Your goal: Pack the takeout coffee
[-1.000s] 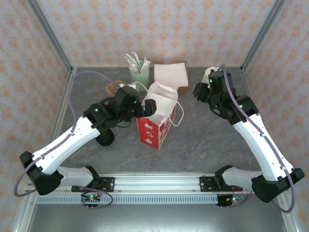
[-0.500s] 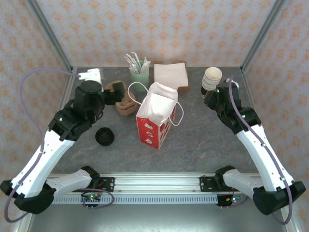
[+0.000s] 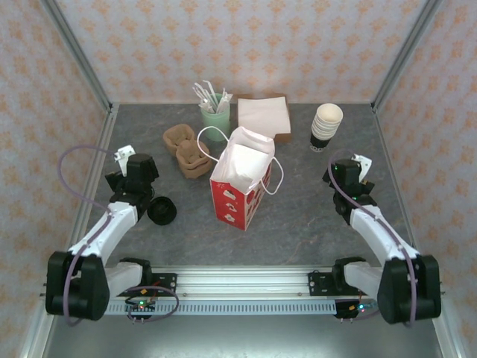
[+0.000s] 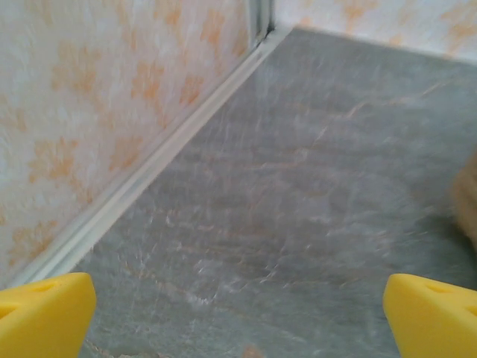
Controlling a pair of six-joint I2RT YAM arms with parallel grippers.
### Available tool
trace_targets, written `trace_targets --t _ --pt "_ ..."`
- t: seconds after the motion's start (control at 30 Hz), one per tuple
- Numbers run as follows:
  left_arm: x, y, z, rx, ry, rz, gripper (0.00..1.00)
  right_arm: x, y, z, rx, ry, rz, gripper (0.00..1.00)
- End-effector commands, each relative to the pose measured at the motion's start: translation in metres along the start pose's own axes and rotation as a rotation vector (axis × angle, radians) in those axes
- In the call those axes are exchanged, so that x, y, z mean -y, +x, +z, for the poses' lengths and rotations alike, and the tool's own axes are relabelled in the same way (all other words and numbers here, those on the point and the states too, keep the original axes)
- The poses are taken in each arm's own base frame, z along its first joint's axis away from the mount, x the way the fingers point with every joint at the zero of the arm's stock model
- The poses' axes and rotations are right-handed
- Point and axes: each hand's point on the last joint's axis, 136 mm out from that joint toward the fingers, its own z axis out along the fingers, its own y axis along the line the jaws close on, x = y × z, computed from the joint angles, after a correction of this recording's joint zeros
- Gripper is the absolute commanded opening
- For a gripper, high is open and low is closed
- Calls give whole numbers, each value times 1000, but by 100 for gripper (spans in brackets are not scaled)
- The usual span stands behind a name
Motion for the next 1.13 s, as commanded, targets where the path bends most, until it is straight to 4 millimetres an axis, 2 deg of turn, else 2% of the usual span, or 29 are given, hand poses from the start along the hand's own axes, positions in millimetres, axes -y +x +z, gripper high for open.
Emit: trace_targets --t 0.0,0.07,0.13,0.2,0.27,0.33,0.37,0.4,0.47,1.1 --pt "13 -15 15 130 76 -79 100 -7 -36 20 218 7 17 99" --pt "19 -7 23 130 84 -44 100 -11 -30 34 248 9 -1 99" --pt "33 -2 28 116 154 -23 100 -10 -20 50 222 24 1 100" --pt "42 7 32 101 195 4 100 -19 -16 61 216 -5 -22 99" --pt "50 20 36 112 239 15 100 -23 -14 61 196 -29 -36 99" --pt "63 24 31 135 290 63 100 -31 -5 58 206 -102 -52 99" --pt "66 29 32 146 297 71 100 -32 1 59 239 -128 -46 99" --pt "66 32 35 153 293 70 100 -31 -2 57 283 -134 -38 99" --pt "69 33 37 138 271 86 100 -32 2 58 209 -128 -58 99" --pt "71 32 36 147 248 105 100 -35 1 61 214 -129 -65 99"
